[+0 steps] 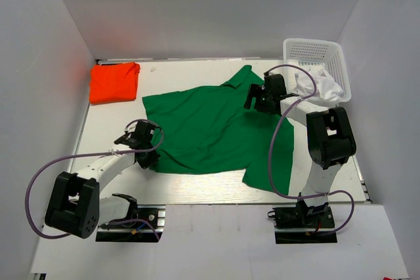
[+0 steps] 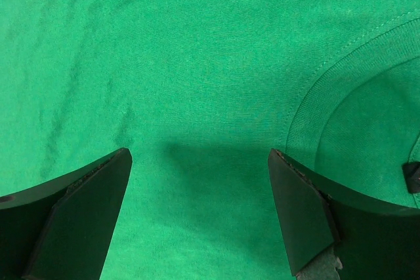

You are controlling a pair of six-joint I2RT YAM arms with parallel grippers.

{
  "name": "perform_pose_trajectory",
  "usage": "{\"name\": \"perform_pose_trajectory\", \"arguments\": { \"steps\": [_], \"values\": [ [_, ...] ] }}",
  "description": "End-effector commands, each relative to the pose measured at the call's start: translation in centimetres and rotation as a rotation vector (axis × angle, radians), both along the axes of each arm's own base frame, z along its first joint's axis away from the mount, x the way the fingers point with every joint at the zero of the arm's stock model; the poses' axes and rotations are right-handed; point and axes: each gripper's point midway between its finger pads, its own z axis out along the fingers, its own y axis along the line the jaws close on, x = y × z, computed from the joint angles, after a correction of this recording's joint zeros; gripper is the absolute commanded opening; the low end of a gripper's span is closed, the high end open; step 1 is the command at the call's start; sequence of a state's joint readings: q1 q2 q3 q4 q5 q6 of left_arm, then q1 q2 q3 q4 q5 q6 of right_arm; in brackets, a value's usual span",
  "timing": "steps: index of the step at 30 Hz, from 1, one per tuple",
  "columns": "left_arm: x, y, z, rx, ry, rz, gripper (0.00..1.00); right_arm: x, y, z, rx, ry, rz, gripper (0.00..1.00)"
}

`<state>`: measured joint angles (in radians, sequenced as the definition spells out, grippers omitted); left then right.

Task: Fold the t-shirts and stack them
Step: Flatten out the tshirt

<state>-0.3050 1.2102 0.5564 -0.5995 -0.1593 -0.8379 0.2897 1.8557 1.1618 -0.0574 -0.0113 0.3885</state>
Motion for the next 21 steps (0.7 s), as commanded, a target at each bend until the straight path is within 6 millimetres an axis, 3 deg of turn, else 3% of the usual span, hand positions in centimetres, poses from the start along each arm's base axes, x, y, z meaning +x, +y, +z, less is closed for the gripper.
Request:
{"name": "perform_pose_trajectory", "arguments": {
  "steps": [1, 7, 13, 16, 21],
  "values": [
    [-0.3, 0.2, -0.1, 0.022, 0.022, -0.003, 0.0, 0.2, 0.2, 0.9, 0.015, -0.021, 0.013, 0.9],
    [0.9, 0.1, 3.4, 0.003, -0.071, 0.002, 0.0, 0.2, 0.0, 0.9, 0.014, -0.018, 0.01, 0.9],
    [-0.3, 0.0, 6.9, -0.032, -0.078, 0.041, 0.0, 0.2, -0.1, 0.6, 0.006, -0.009, 0.002, 0.9],
    [-1.7, -0.9, 7.6, -0.094, -0.031, 0.039, 0.0, 0.2, -0.4, 0.2, -0.011, 0.008, -0.008, 0.9],
    [-6.5, -1.1, 7.8, -0.134, 0.142, 0.043, 0.0, 0.3, -0.4, -0.1, -0.01, 0.031, -0.018, 0.9]
  ]
}}
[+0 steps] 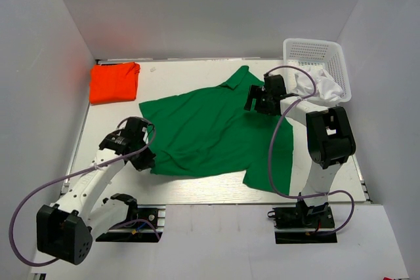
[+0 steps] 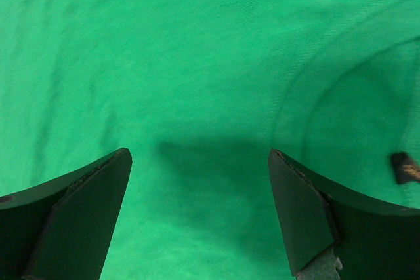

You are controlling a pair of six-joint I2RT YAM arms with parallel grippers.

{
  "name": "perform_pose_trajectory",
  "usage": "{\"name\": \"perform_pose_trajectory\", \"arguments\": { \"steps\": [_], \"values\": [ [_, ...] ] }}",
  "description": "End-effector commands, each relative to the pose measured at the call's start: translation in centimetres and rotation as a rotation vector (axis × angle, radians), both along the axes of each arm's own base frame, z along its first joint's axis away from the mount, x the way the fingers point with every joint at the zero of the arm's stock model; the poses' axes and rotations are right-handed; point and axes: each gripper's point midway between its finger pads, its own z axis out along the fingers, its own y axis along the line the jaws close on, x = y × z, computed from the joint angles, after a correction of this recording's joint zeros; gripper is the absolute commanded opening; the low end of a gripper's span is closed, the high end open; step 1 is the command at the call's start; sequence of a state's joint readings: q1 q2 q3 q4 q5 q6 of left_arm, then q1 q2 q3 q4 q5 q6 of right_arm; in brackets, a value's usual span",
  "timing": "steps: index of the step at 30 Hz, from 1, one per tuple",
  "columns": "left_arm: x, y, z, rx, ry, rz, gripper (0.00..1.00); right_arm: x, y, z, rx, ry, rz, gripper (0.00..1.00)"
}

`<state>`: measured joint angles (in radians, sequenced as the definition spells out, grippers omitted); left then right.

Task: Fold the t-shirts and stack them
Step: Flatten out the tshirt

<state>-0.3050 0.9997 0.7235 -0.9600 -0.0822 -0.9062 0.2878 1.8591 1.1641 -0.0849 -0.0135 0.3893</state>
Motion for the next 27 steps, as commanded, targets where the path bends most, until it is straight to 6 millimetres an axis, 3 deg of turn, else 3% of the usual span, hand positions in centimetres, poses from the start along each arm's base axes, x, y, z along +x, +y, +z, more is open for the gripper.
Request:
{"name": "perform_pose_trajectory", "arguments": {
  "steps": [1, 3, 4, 5, 6, 7, 11, 13, 16, 17, 20, 21, 24, 26, 27],
  "values": [
    [-4.8, -0.2, 0.7, -0.036, 0.174, -0.001, 0.01, 0.9, -0.9, -0.2, -0.029, 0.009, -0.044, 0.9],
    [-7.3, 0.3, 1.4, -0.026, 0.266, -0.002, 0.07, 0.9, -1.1, -0.4, -0.033, 0.016, -0.055, 0.9],
    [-7.7, -0.3, 1.5, -0.048, 0.275, -0.055, 0.17, 1.0, -1.2, -0.4, -0.036, 0.022, -0.059, 0.9],
    [-8.1, -1.3, 2.6, -0.106, 0.267, -0.138, 0.2, 1.1, -1.4, -0.4, -0.044, 0.023, -0.065, 0.9],
    [-9.2, -0.9, 2.9, -0.094, 0.309, -0.144, 0.2, 1.0, -1.5, -0.6, -0.048, 0.031, -0.07, 0.9],
    [-9.5, -0.8, 3.2, -0.091, 0.32, -0.143, 0.12, 1.0, -1.6, -0.6, -0.052, 0.031, -0.073, 0.9],
    [-11.4, -2.8, 3.3, -0.225, 0.381, -0.271, 0.16, 1.1, -1.8, -1.0, -0.057, 0.046, -0.086, 0.9],
    [-12.6, -3.0, 2.6, -0.254, 0.429, -0.335, 0.06, 1.2, -2.1, -1.0, -0.063, 0.046, -0.094, 0.9],
    [-12.9, -3.6, 3.1, -0.298, 0.416, -0.393, 0.33, 1.3, -2.0, -0.6, -0.065, 0.031, -0.084, 0.9],
    [-12.6, -4.4, 3.7, -0.341, 0.39, -0.424, 0.6, 1.3, -1.9, -0.5, -0.062, 0.027, -0.081, 0.9],
    [-10.2, -5.3, 5.5, -0.364, 0.248, -0.457, 0.94, 1.2, -1.9, -0.3, -0.06, 0.013, -0.073, 0.9],
    [-9.5, -5.3, 5.8, -0.354, 0.216, -0.46, 1.0, 1.2, -1.8, 0.2, -0.06, -0.002, -0.062, 0.9],
    [-5.3, -4.6, 5.9, -0.25, 0.107, -0.366, 1.0, 1.5, -1.1, 1.7, -0.049, -0.07, -0.013, 0.9],
    [-1.7, -3.8, 5.3, -0.157, 0.006, -0.314, 1.0, 1.1, -0.6, 2.0, -0.053, -0.092, 0.014, 0.9],
    [1.3, -4.2, 5.0, -0.152, -0.103, -0.297, 1.0, 0.9, 0.2, 3.1, -0.045, -0.137, 0.041, 0.9]
  ]
}}
